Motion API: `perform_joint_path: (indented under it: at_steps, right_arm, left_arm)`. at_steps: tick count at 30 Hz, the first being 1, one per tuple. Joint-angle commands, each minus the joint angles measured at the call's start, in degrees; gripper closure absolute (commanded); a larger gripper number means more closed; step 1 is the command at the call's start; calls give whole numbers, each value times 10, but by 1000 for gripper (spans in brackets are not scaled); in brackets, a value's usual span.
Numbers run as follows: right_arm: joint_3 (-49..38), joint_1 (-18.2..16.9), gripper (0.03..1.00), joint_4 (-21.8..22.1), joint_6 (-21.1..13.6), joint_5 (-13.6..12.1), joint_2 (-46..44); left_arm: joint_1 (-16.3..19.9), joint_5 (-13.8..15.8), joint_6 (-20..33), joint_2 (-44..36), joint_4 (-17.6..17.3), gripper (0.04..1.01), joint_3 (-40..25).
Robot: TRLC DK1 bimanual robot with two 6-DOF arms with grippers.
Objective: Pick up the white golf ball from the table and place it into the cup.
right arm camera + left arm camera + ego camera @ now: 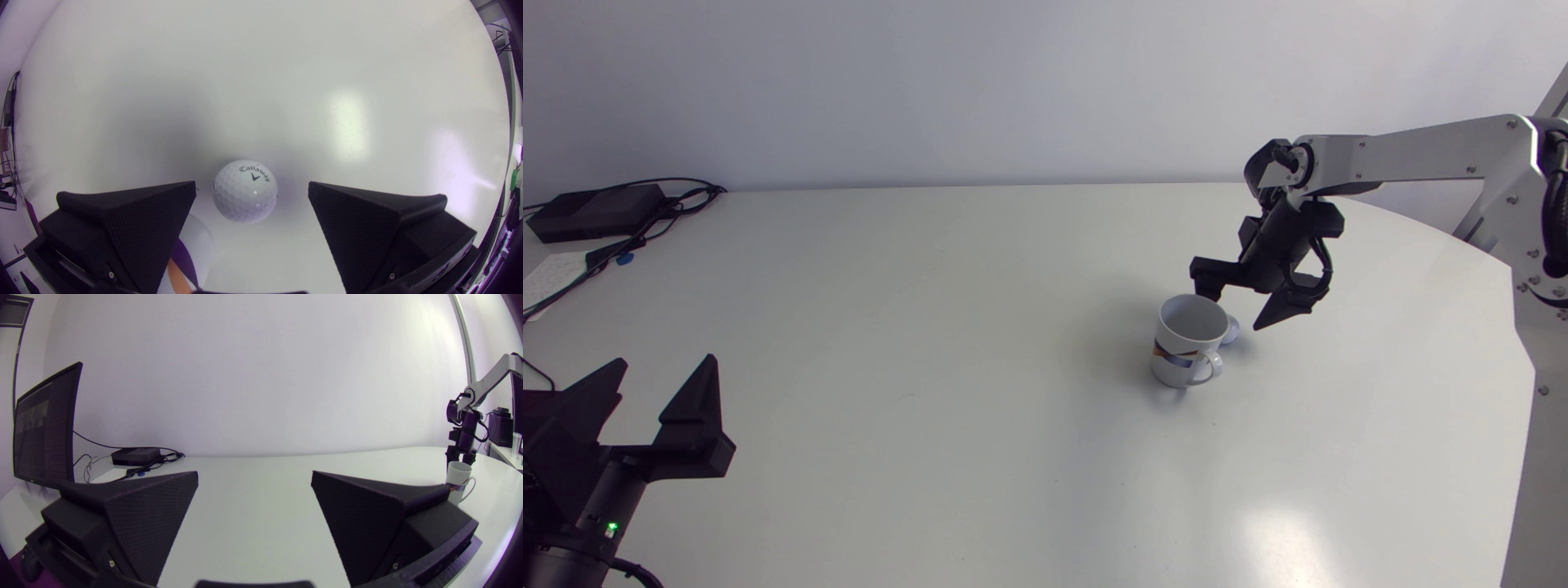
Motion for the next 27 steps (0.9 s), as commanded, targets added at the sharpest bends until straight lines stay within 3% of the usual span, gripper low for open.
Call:
perform_joint_path:
  at_steps: [1, 20, 27]
  right_arm:
    - [-18, 11, 67, 3, 12, 7, 22]
    - [8, 6, 70, 12, 15, 51, 44]
    - [-6, 7, 313, 39, 12, 72, 32]
  left_arm:
    - [-3, 6, 5, -9, -3, 51, -10]
    - [-3, 6, 5, -9, -3, 51, -10]
    - [-3, 6, 5, -9, -3, 51, -10]
